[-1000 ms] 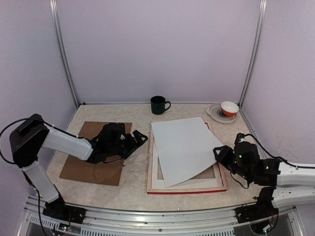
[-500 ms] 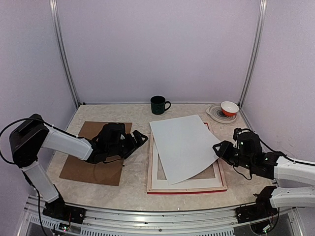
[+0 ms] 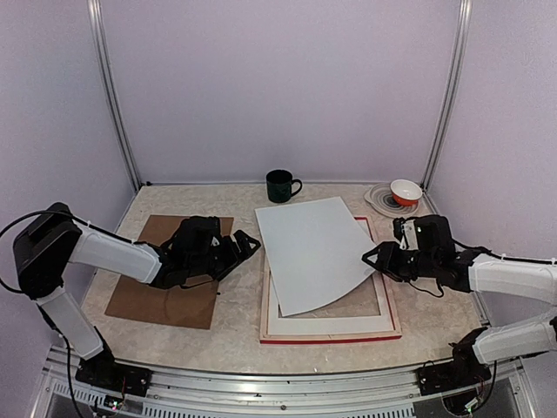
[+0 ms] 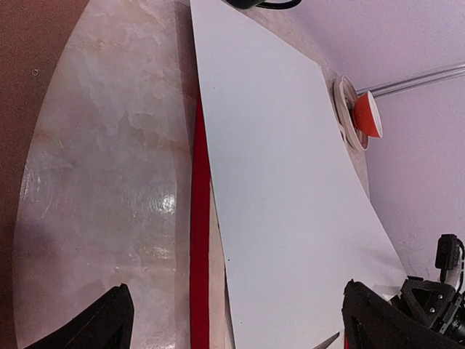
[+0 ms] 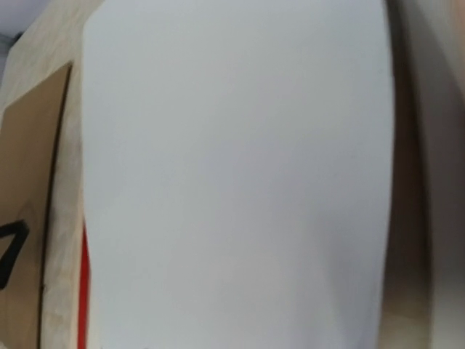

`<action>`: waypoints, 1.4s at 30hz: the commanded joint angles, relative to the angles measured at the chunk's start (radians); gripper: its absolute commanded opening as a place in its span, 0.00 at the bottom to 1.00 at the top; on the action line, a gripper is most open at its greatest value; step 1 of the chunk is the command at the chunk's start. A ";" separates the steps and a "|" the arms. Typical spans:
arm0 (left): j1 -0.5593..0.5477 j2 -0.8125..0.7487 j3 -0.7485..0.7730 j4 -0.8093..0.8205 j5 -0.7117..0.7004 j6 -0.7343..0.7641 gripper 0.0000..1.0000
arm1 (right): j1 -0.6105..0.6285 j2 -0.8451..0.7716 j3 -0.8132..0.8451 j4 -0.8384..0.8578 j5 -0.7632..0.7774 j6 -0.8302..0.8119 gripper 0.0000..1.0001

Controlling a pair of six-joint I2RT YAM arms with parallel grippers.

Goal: Put the photo into the frame
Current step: Adjust the photo on the mat board.

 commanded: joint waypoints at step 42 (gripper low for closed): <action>0.072 0.406 0.225 0.326 0.127 0.010 0.81 | -0.061 0.013 -0.058 0.124 -0.157 0.016 0.31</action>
